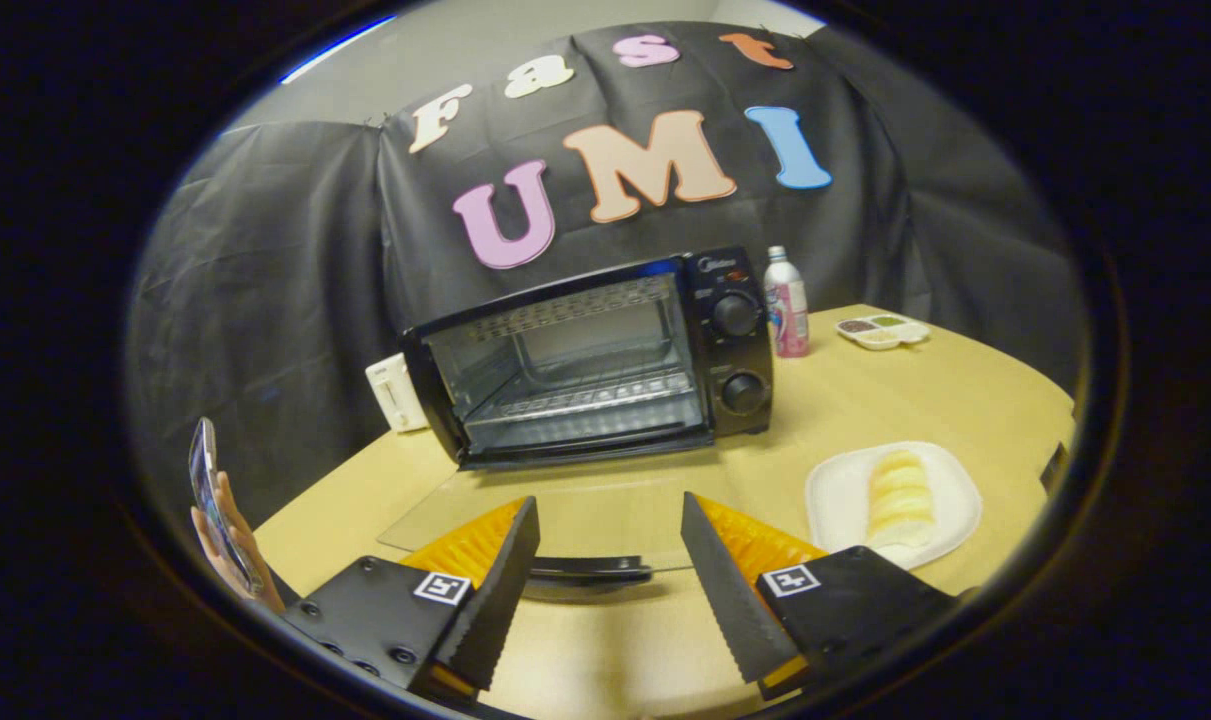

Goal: Open the toaster oven, put the food inside, and close the toaster oven door.

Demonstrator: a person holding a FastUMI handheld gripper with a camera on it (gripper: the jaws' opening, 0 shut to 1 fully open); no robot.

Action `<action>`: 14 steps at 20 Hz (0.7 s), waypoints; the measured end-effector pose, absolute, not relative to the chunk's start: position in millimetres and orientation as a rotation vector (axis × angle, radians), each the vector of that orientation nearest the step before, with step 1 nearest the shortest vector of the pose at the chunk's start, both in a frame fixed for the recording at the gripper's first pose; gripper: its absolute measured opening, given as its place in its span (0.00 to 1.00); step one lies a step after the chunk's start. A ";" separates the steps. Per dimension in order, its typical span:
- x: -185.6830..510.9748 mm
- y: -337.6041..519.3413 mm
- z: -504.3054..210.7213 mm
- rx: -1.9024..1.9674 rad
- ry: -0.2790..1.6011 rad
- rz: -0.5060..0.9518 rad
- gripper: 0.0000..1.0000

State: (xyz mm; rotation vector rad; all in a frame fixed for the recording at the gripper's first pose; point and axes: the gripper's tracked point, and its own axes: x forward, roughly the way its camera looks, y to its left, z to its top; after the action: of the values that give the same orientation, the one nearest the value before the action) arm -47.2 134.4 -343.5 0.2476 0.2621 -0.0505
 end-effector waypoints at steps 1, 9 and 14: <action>-49.0 116.2 -339.6 0.233 0.246 -0.094 0.90; -70.1 13.9 -373.1 0.157 0.328 -0.328 0.90; -72.7 -18.1 -398.0 0.122 0.395 -0.402 0.90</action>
State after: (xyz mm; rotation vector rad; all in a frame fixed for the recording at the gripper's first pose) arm -72.7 -18.1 -398.0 0.1217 0.3947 -0.4018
